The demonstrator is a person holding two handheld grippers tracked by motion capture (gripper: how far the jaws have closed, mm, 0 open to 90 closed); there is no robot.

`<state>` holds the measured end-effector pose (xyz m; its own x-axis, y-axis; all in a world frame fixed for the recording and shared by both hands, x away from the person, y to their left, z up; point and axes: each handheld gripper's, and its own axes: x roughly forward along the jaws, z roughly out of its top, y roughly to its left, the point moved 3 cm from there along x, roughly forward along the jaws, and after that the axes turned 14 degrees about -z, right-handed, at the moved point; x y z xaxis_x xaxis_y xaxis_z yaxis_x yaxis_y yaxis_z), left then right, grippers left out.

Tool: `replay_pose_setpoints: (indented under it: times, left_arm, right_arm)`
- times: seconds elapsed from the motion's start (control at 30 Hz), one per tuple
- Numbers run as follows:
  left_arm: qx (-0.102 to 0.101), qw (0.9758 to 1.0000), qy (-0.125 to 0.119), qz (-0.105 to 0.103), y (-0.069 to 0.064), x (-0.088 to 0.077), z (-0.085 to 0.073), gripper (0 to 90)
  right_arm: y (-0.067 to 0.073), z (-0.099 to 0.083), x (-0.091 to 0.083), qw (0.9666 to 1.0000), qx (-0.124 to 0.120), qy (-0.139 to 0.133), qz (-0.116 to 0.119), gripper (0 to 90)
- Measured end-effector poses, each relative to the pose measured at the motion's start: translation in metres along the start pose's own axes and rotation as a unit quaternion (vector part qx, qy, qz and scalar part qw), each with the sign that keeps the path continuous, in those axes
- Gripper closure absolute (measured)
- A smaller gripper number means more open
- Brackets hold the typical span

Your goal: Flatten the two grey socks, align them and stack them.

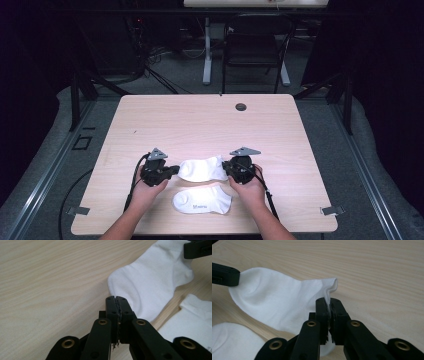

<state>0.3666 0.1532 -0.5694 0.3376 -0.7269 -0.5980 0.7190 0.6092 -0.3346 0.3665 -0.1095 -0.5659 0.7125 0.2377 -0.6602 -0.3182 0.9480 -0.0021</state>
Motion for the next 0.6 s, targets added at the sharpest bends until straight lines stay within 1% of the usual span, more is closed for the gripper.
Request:
replay_pose_setpoints:
  times: [0.1, 0.2, 0.27, 0.33, 0.43, 0.47, 0.5, 0.53, 0.6]
  left_arm:
    - [0.001, 1.0, 0.0, -0.004, -0.003, -0.004, 0.001, 89.5]
    - [0.003, 1.0, 0.006, -0.003, -0.008, -0.008, 0.001, 89.5]
    - [0.004, 1.0, 0.007, -0.001, -0.01, -0.011, 0.0, 89.5]
    - [0.008, 0.9999, 0.008, -0.003, -0.013, -0.015, 0.0, 89.5]
    - [0.013, 0.9998, 0.012, -0.007, -0.019, -0.022, -0.001, 89.5]
    - [0.01, 0.9999, 0.009, -0.009, -0.021, -0.024, -0.002, 89.5]
    - [0.015, 0.9998, 0.013, -0.011, -0.023, -0.026, -0.003, 89.5]
    - [0.014, 0.9997, 0.013, -0.013, -0.026, -0.027, -0.004, 89.5]
    - [0.019, 0.9996, 0.014, -0.015, -0.032, -0.03, -0.008, 89.5]
  right_arm:
    - [0.002, 0.003, -0.006, 1.0, -0.006, -0.006, 0.004, 86.2]
    - [0.003, 0.004, -0.013, 1.0, -0.005, -0.004, 0.006, 86.2]
    - [0.003, 0.004, -0.017, 0.9999, -0.009, -0.004, 0.007, 86.2]
    - [0.004, 0.004, -0.022, 0.9999, -0.008, -0.006, 0.011, 86.2]
    - [0.005, 0.003, -0.029, 0.9998, -0.009, -0.006, 0.018, 86.2]
    - [0.006, 0.003, -0.031, 0.9997, -0.011, -0.007, 0.019, 86.1]
    - [0.006, 0.002, -0.034, 0.9997, -0.013, -0.007, 0.021, 86.2]
    - [0.007, 0.001, -0.038, 0.9996, -0.016, -0.007, 0.022, 86.2]
    - [0.008, -0.001, -0.044, 0.9995, -0.018, -0.008, 0.025, 86.1]
